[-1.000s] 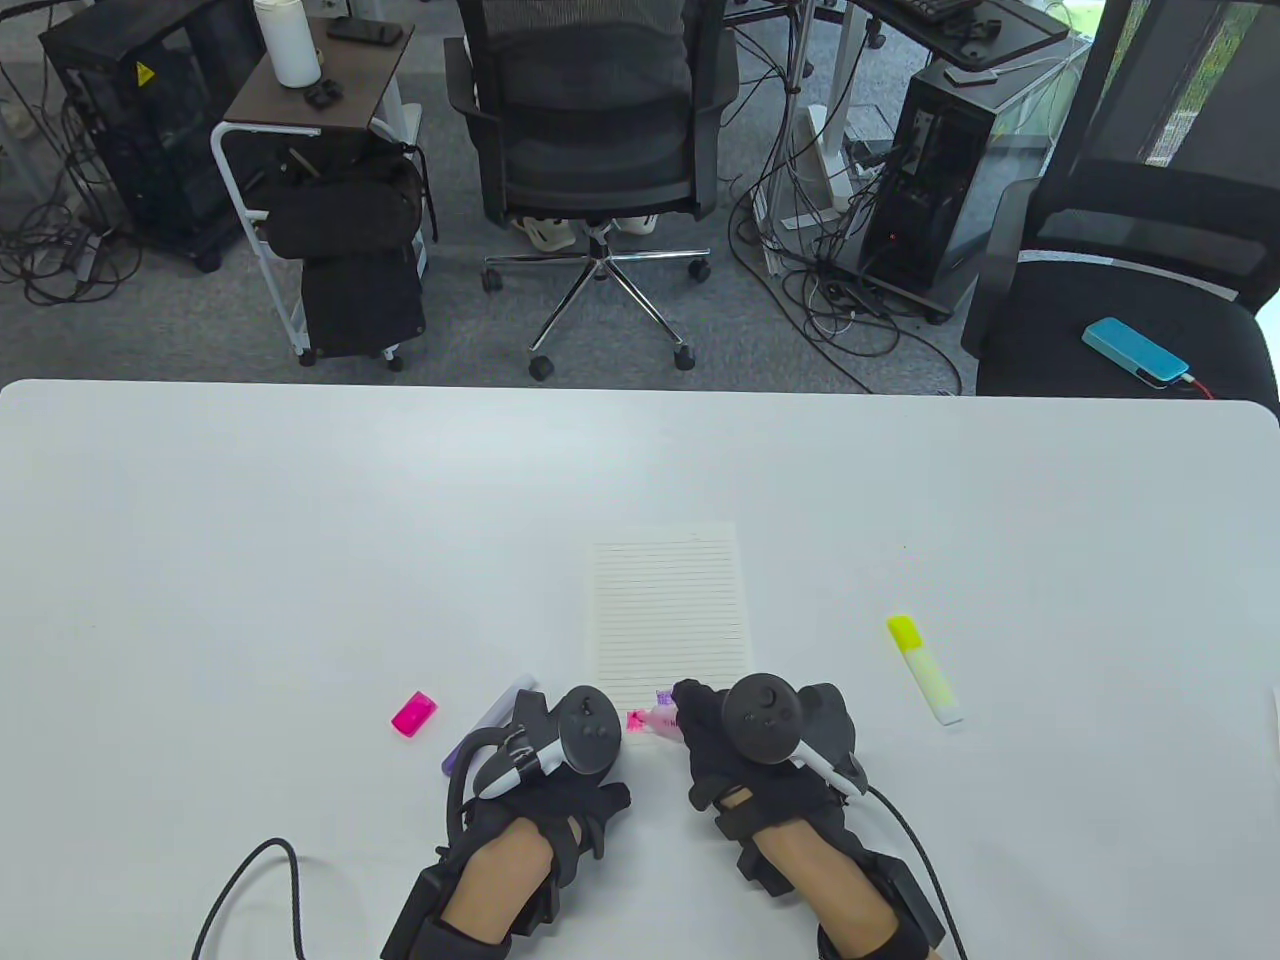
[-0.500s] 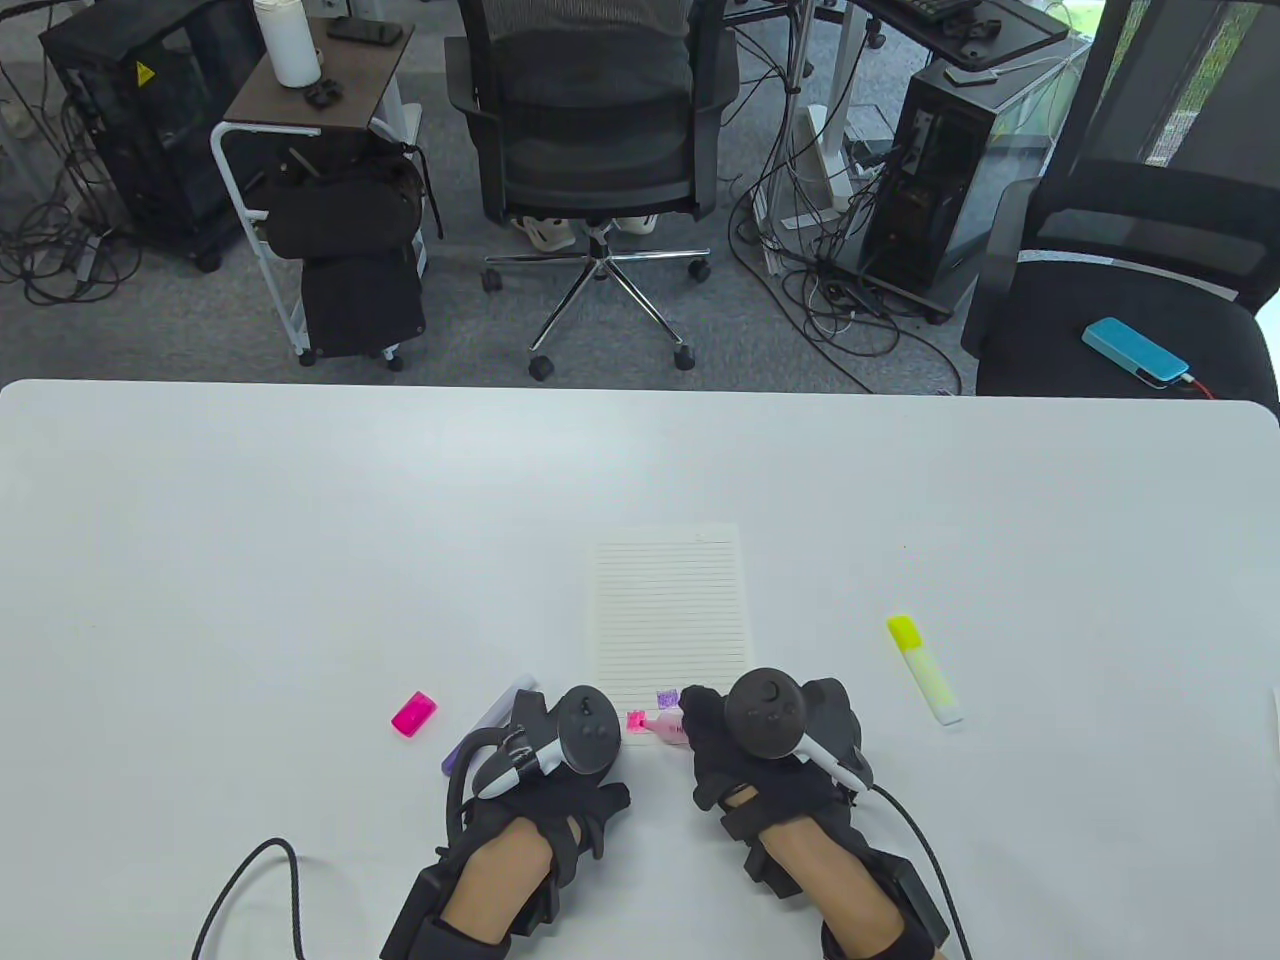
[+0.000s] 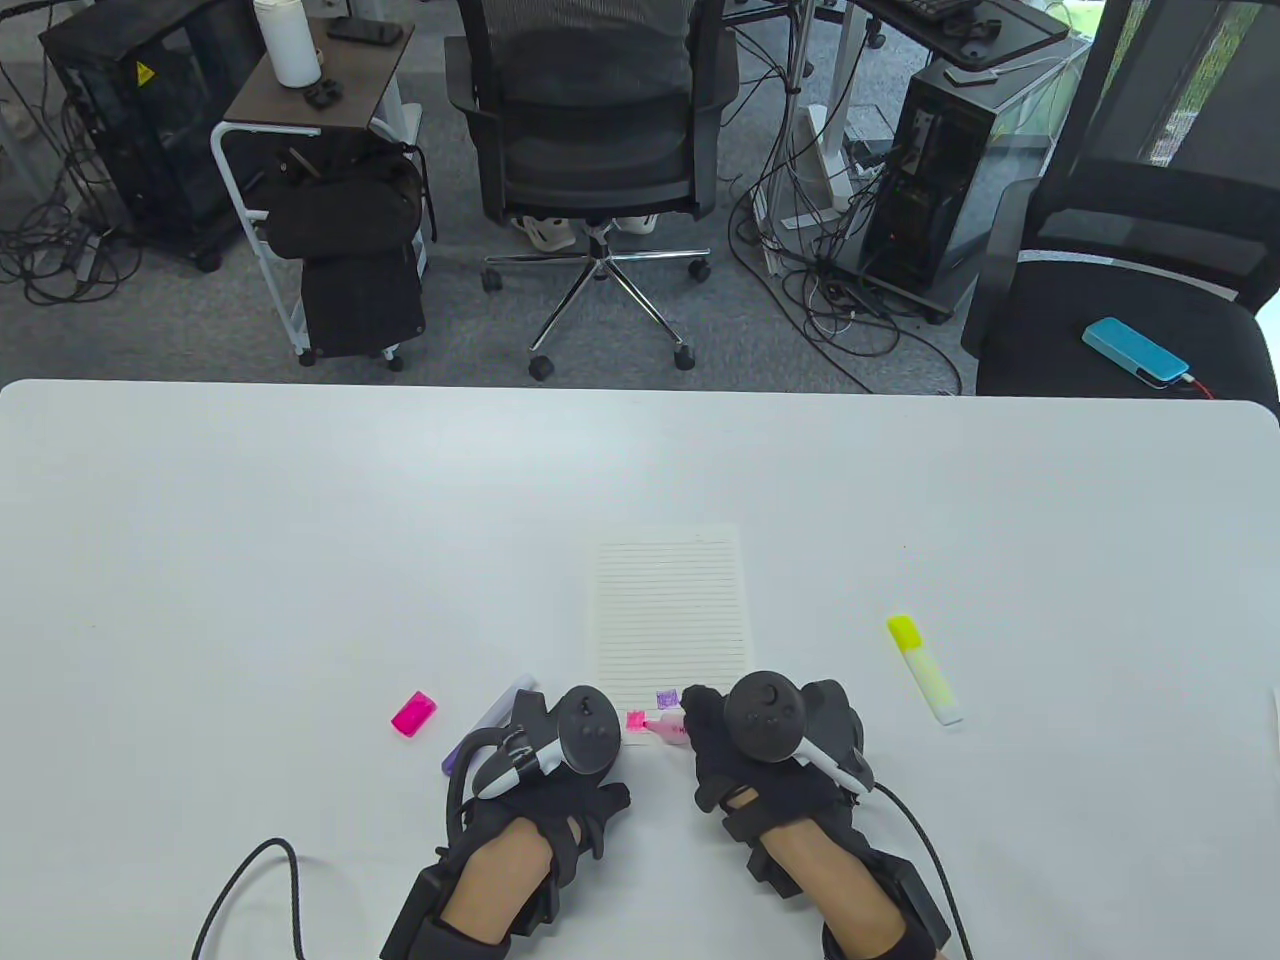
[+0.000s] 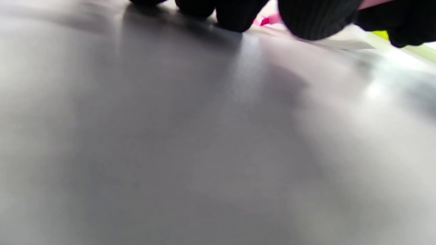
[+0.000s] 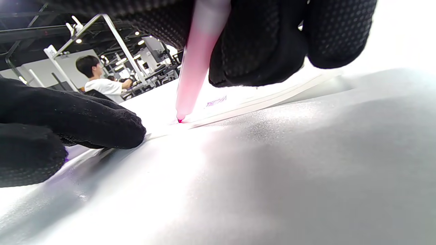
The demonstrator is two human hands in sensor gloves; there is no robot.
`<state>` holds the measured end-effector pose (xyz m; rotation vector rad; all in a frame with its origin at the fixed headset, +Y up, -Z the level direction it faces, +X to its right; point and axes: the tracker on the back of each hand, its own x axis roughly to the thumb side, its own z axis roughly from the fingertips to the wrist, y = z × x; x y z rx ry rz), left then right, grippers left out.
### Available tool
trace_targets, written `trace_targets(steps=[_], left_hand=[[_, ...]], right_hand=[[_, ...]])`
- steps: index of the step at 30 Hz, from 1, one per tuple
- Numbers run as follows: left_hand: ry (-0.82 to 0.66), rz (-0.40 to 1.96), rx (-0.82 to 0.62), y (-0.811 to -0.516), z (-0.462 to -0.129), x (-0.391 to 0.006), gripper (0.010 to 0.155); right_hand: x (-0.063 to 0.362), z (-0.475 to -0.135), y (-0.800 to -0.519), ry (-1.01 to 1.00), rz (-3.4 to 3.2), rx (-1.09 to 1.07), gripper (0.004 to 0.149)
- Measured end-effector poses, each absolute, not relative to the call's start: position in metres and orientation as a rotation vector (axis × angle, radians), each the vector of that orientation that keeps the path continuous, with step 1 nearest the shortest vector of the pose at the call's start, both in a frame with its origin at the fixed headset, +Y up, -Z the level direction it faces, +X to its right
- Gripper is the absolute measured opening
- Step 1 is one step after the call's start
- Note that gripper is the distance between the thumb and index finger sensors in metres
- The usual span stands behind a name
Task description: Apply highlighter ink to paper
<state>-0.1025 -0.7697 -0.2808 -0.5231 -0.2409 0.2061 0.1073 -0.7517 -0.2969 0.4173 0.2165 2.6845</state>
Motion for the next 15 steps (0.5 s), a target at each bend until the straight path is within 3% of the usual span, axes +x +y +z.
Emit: trace_targets(steps=[15], left_hand=[[-0.241, 0.21, -0.524, -0.7693, -0.2807, -0.1029, 0.069]], right_hand=[[0.1058, -0.2971, -0.7522, 0.222, 2.698, 0.427, 0.041]])
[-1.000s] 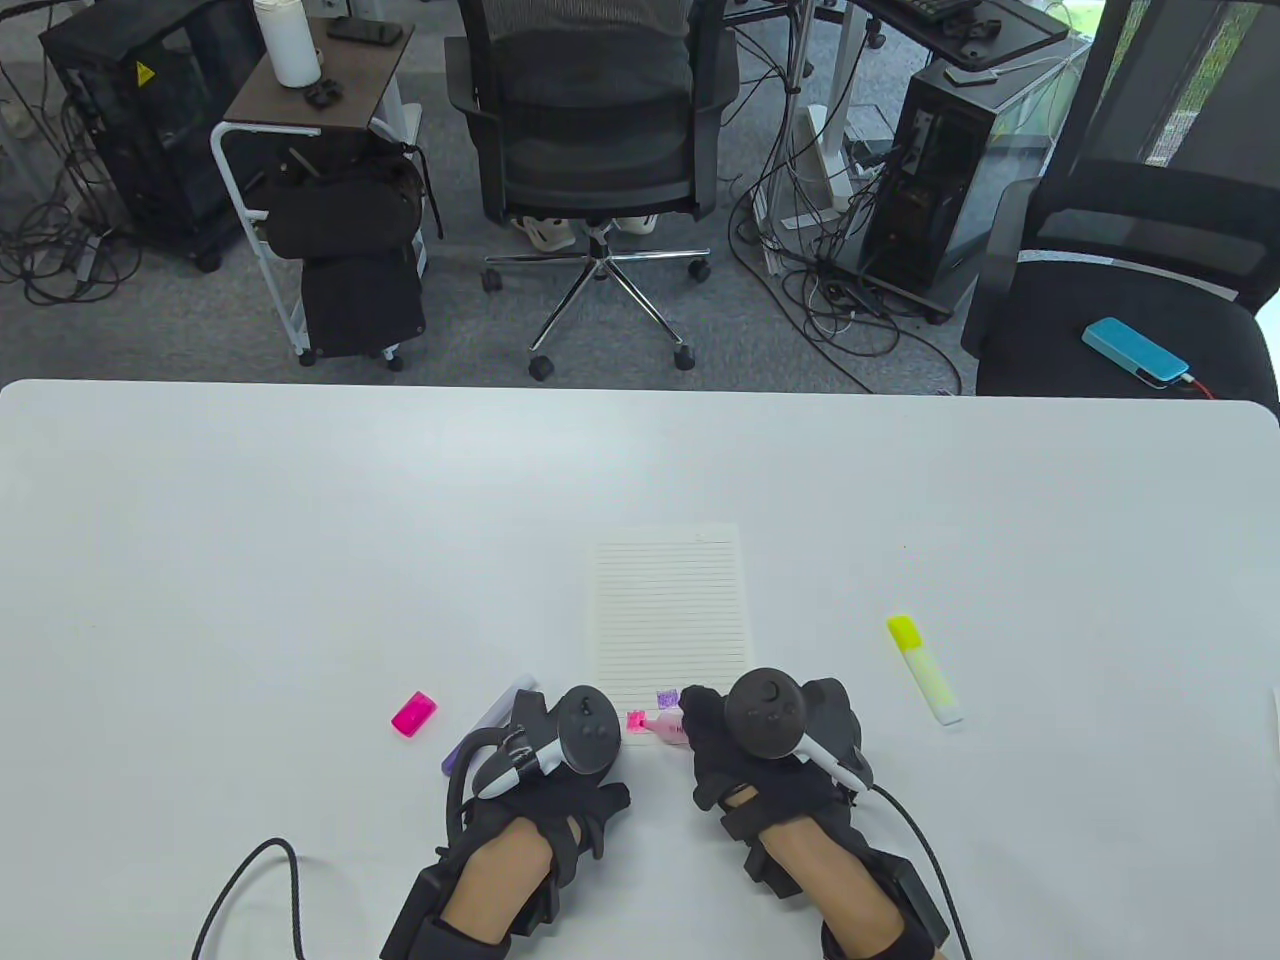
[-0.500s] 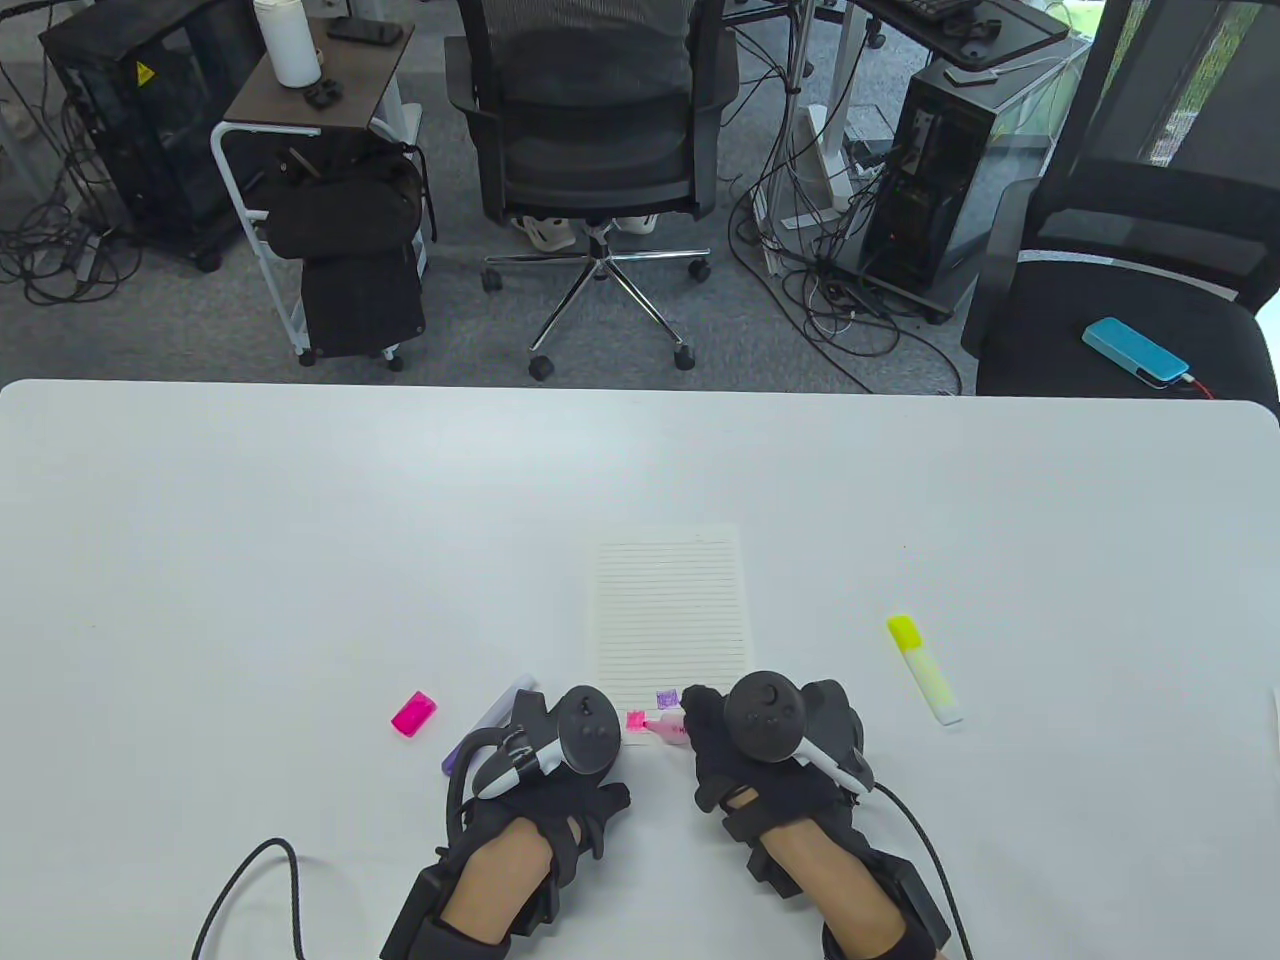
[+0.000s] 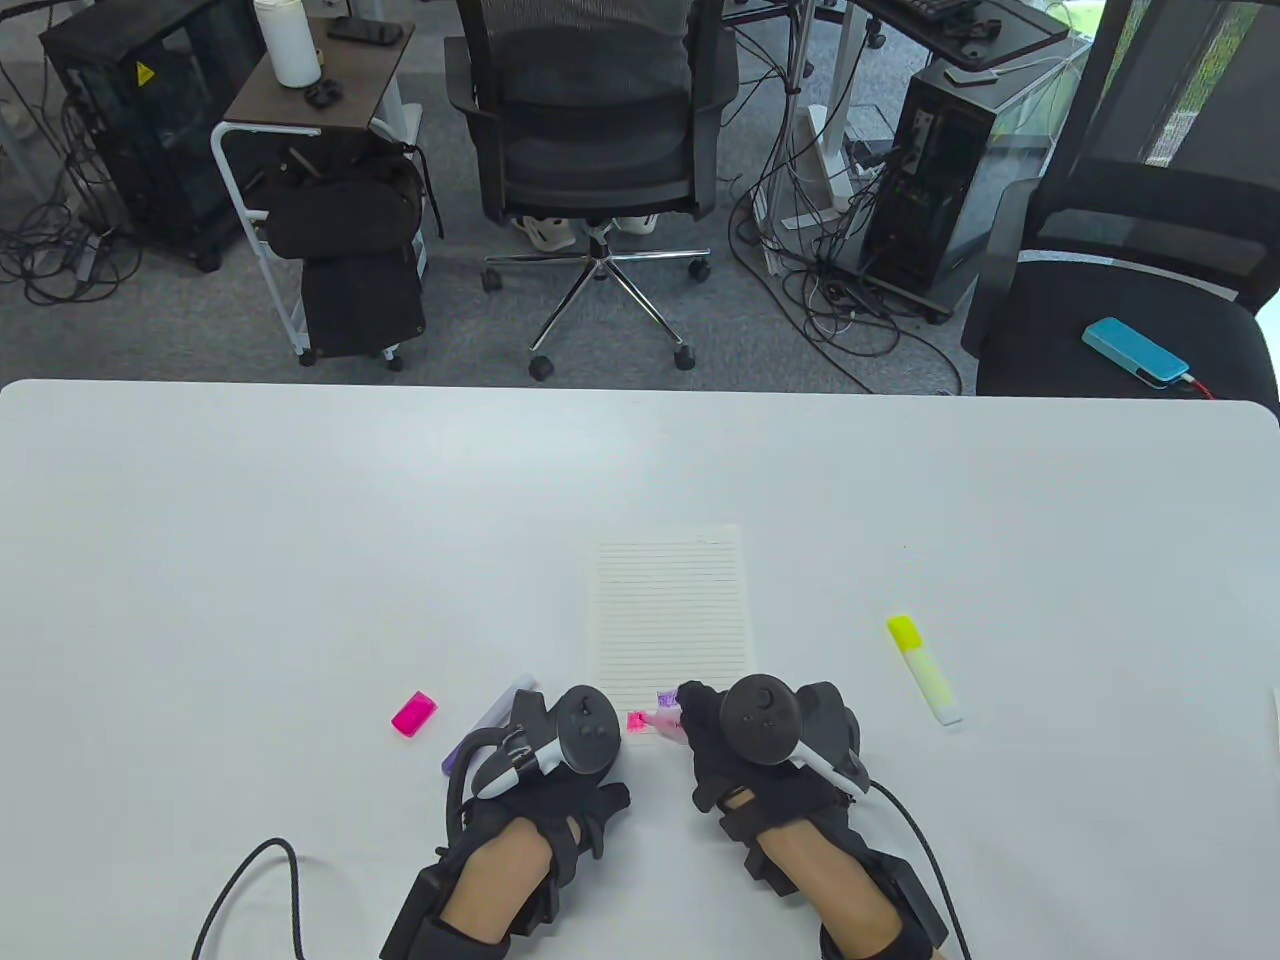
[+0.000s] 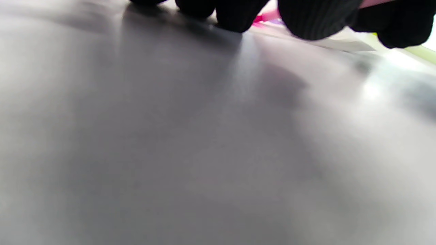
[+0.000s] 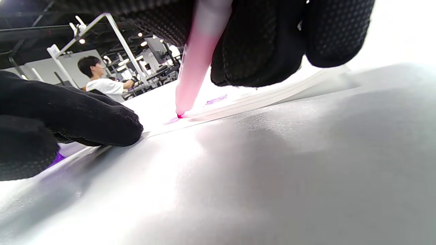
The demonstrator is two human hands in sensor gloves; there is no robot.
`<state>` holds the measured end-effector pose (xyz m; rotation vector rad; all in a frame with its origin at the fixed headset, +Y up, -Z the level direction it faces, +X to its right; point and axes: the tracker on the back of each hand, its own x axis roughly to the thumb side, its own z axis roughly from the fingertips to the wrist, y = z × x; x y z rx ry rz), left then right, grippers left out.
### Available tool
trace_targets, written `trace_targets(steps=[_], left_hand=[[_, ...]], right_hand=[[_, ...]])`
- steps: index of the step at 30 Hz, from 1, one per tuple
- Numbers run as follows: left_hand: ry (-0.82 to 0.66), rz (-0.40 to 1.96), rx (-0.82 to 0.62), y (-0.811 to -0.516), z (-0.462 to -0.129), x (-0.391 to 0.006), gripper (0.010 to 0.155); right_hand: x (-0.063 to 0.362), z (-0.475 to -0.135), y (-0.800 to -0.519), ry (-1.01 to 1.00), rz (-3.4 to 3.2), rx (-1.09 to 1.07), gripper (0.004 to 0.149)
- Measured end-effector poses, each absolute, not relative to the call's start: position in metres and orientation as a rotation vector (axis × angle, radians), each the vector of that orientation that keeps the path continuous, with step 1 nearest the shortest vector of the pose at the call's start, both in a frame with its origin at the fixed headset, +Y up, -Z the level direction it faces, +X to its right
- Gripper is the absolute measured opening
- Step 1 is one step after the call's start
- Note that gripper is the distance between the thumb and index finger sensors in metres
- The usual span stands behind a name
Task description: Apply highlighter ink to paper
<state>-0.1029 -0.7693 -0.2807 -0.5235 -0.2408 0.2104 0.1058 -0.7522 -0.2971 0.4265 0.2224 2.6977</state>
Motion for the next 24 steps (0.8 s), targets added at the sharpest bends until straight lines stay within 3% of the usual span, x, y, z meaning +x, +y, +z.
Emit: trace_targets(steps=[14, 17, 24], left_hand=[[-0.241, 0.209, -0.523, -0.769, -0.281, -0.103, 0.069], [-0.241, 0.209, -0.523, -0.769, -0.28, -0.103, 0.069], [-0.242, 0.211, -0.519, -0.769, -0.28, -0.103, 0.069]], right_hand=[[0.103, -0.296, -0.756, 0.158, 2.661, 0.458, 0.04], [0.104, -0.298, -0.755, 0.223, 2.686, 0.439, 0.04], [0.116, -0.295, -0.749, 0.077, 2.47, 0.4, 0.041]])
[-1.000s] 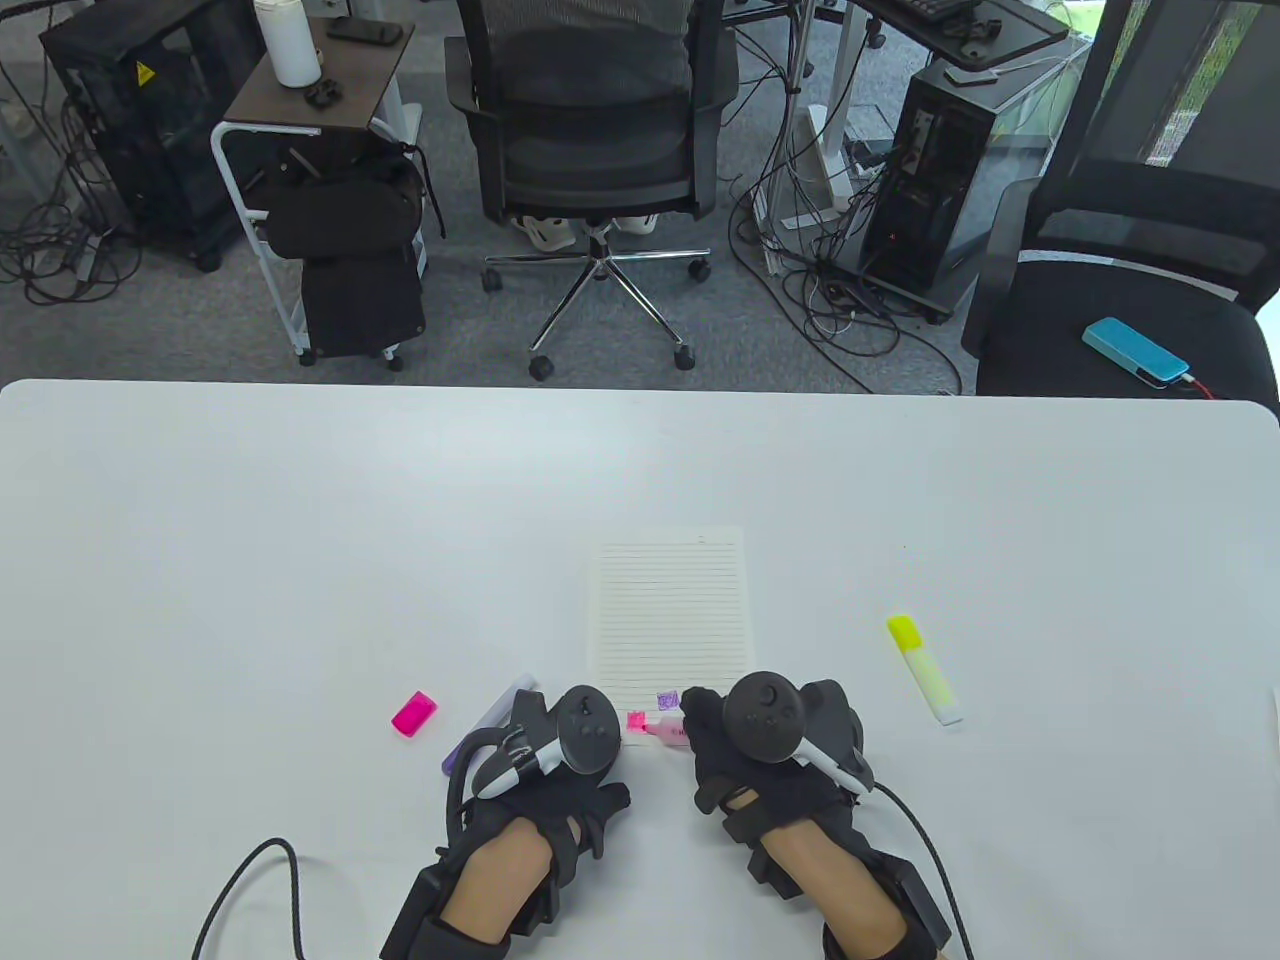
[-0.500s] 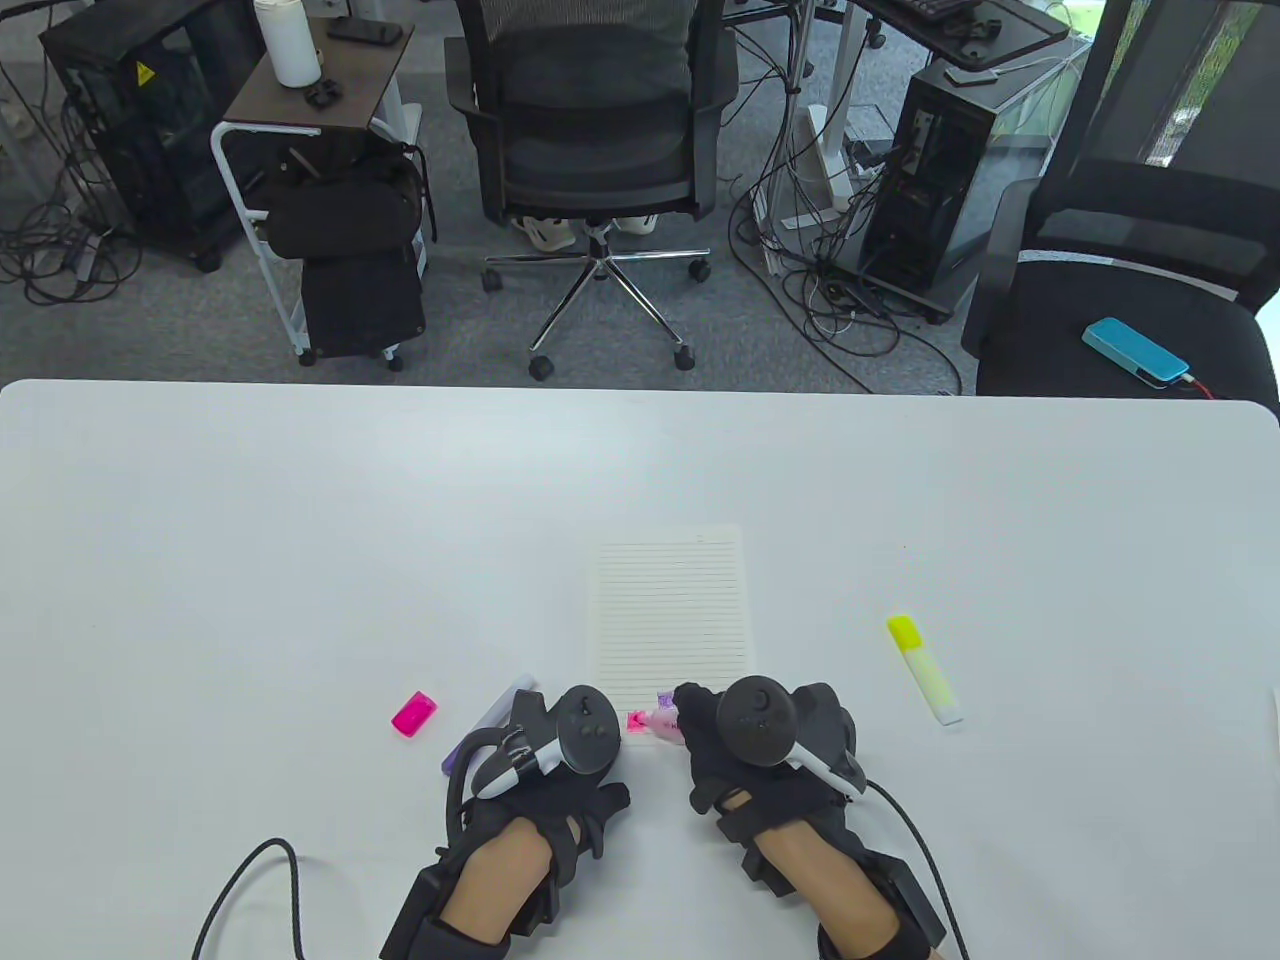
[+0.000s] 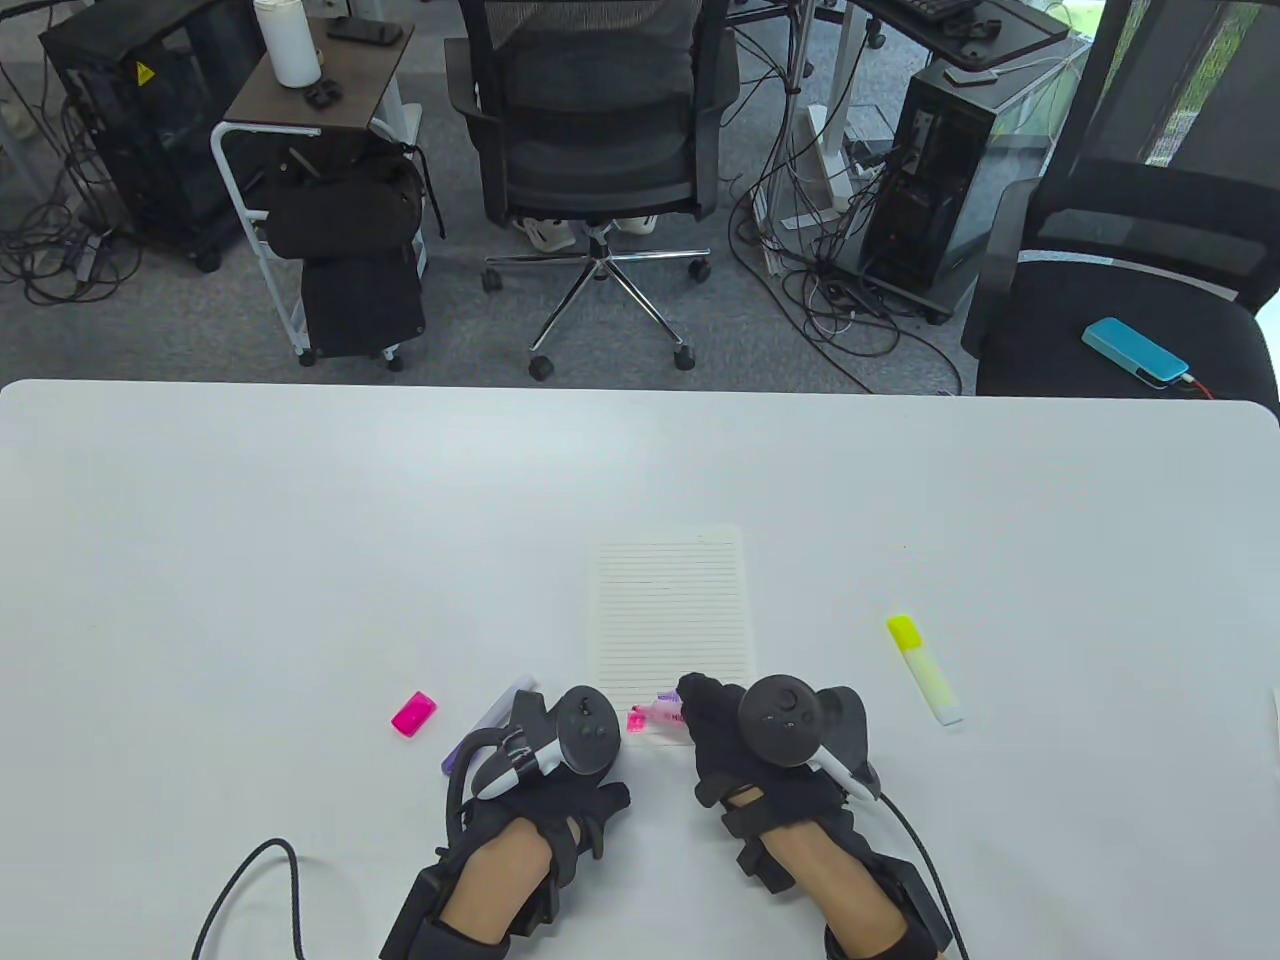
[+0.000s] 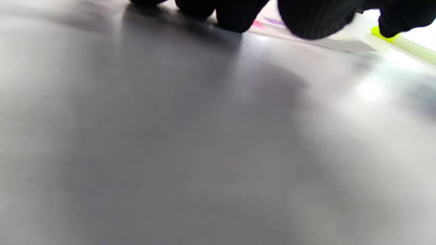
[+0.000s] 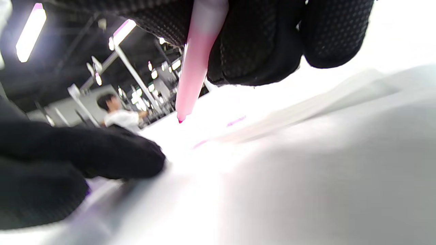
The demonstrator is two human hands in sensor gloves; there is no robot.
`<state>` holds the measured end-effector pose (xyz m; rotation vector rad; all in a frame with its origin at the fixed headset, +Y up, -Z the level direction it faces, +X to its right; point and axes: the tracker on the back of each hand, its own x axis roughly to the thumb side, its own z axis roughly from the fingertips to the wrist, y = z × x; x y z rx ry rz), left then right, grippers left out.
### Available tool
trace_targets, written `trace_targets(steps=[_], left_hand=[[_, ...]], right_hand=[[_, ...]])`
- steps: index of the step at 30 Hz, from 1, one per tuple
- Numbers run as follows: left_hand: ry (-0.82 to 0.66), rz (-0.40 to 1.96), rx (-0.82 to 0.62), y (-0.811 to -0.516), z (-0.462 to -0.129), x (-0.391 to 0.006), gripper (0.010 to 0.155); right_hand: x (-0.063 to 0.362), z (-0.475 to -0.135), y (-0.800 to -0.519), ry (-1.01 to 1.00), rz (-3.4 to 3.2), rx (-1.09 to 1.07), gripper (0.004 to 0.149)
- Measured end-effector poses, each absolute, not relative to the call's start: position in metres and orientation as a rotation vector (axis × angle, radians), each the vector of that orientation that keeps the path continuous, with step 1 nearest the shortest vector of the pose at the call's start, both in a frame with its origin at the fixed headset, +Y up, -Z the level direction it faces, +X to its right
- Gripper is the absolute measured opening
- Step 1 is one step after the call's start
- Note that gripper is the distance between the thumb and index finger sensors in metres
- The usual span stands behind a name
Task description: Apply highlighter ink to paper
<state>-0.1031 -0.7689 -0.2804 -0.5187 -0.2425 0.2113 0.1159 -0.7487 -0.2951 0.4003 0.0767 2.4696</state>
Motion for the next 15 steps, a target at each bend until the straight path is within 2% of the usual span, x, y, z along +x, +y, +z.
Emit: trace_targets(steps=[6, 15], left_hand=[[-0.253, 0.215, -0.512, -0.769, -0.281, -0.104, 0.068], [-0.295, 0.282, -0.448, -0.762, -0.283, -0.109, 0.066]], right_hand=[[0.125, -0.292, -0.745, -0.074, 2.317, 0.37, 0.044], [0.132, -0.292, -0.744, -0.088, 2.239, 0.365, 0.044]])
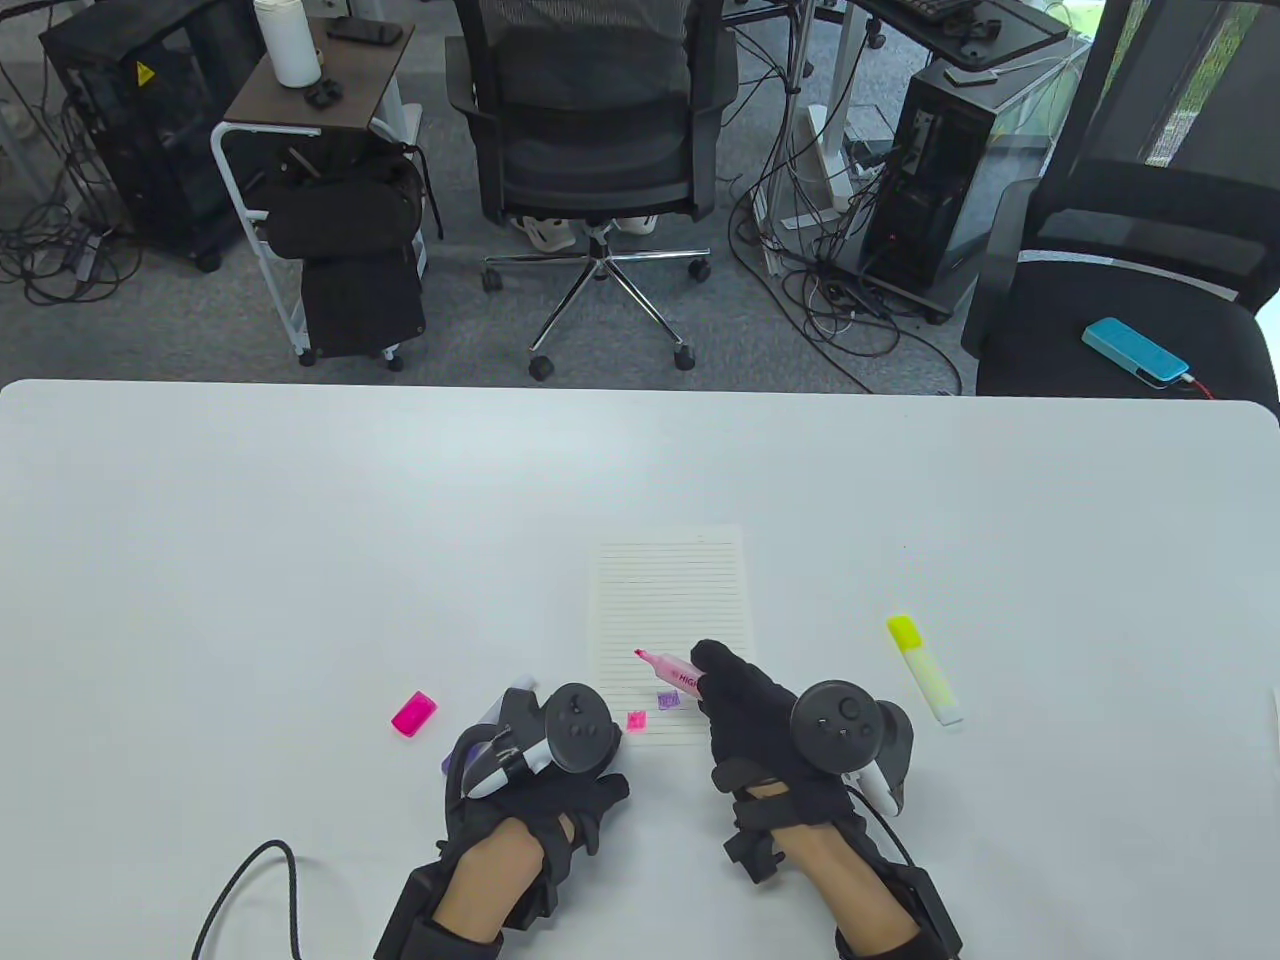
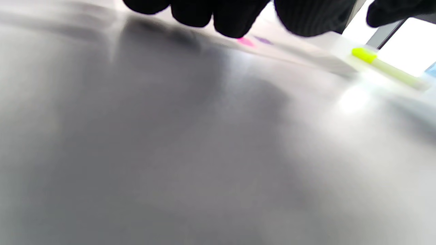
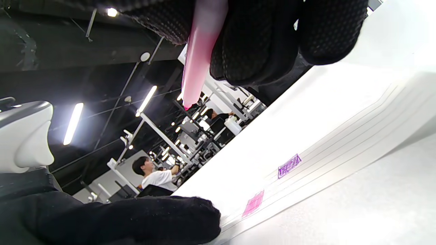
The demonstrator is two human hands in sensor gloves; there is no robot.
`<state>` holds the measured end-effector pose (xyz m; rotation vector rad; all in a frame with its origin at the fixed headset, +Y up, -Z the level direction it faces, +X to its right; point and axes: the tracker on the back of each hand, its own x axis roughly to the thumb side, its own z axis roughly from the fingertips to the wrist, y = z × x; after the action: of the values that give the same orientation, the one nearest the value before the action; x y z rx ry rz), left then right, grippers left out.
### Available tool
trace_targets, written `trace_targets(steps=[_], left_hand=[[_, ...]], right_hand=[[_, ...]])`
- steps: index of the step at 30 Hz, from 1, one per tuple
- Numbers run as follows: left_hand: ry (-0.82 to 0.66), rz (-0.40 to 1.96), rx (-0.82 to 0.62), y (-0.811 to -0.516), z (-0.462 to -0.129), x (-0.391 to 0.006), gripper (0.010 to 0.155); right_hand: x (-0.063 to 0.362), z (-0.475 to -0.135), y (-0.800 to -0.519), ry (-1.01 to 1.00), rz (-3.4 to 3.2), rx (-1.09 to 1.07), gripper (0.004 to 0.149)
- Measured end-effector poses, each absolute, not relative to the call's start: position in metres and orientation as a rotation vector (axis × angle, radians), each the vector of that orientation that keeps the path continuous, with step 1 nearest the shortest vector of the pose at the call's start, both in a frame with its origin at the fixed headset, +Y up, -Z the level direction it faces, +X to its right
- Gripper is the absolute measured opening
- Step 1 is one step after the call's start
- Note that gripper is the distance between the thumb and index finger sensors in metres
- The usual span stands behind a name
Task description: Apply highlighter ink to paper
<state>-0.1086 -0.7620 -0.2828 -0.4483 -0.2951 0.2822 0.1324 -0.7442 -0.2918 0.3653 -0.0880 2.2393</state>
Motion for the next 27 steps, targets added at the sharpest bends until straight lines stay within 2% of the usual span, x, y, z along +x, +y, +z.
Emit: trace_targets(steps=[5, 8, 10, 13, 16, 18, 22, 25, 27], left_hand=[[-0.333, 0.446, -0.251, -0.735, -0.283, -0.126, 0.062], [-0.287, 0.545, -0.087, -0.716, -0.284, -0.152, 0.058], [-0.181, 0.586, 0.011, -0.707, -0.284, -0.181, 0.057], [0.002, 0.567, 0.048, -0.705, -0.284, -0.218, 0.056], [0.208, 0.549, 0.007, -0.713, -0.285, -0.258, 0.059], [0.315, 0.595, -0.093, -0.727, -0.286, -0.28, 0.063], [0.411, 0.623, -0.215, -0.751, -0.291, -0.295, 0.069], [0.428, 0.546, -0.353, -0.764, -0.295, -0.29, 0.078], [0.434, 0.494, -0.397, -0.77, -0.298, -0.284, 0.082]], right_hand=[[0.135, -0.291, -0.742, -0.111, 2.211, 0.381, 0.044], [0.136, -0.291, -0.741, -0.112, 2.19, 0.391, 0.044], [0.136, -0.29, -0.741, -0.115, 2.181, 0.395, 0.044], [0.136, -0.29, -0.742, -0.111, 2.178, 0.406, 0.044], [0.135, -0.29, -0.743, -0.098, 2.177, 0.413, 0.044], [0.134, -0.29, -0.743, -0.088, 2.179, 0.418, 0.044], [0.133, -0.29, -0.744, -0.072, 2.18, 0.424, 0.044], [0.132, -0.29, -0.744, -0.052, 2.183, 0.44, 0.044], [0.131, -0.289, -0.744, -0.049, 2.188, 0.446, 0.044]])
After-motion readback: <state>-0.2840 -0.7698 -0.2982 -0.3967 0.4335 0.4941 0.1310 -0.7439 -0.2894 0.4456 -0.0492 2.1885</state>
